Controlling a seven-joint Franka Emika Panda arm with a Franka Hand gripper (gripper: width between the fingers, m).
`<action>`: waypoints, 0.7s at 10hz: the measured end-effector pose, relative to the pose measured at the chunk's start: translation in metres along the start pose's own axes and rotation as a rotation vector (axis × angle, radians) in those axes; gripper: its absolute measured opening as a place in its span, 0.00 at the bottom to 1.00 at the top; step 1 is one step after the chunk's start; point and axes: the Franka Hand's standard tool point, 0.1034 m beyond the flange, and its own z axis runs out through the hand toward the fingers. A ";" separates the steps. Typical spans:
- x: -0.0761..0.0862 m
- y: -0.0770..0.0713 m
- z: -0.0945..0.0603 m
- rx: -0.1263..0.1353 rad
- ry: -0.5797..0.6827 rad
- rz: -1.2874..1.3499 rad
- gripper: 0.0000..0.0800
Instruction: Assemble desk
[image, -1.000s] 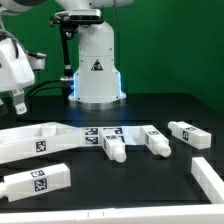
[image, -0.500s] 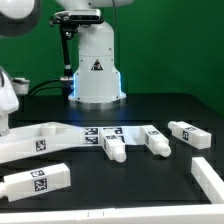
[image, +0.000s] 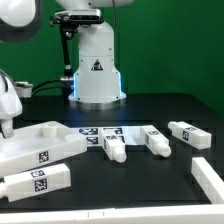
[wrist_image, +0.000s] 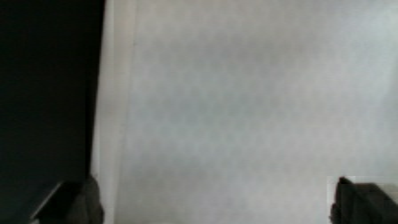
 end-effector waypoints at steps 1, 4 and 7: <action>-0.002 0.000 -0.003 0.005 0.002 0.001 0.81; -0.011 0.009 0.001 -0.008 0.001 0.006 0.81; -0.009 0.007 0.001 -0.015 0.009 -0.003 0.81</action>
Offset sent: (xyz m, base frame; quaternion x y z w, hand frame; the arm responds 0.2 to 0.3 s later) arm -0.0237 0.0038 -0.0071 -0.0193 0.0144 0.0123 0.9996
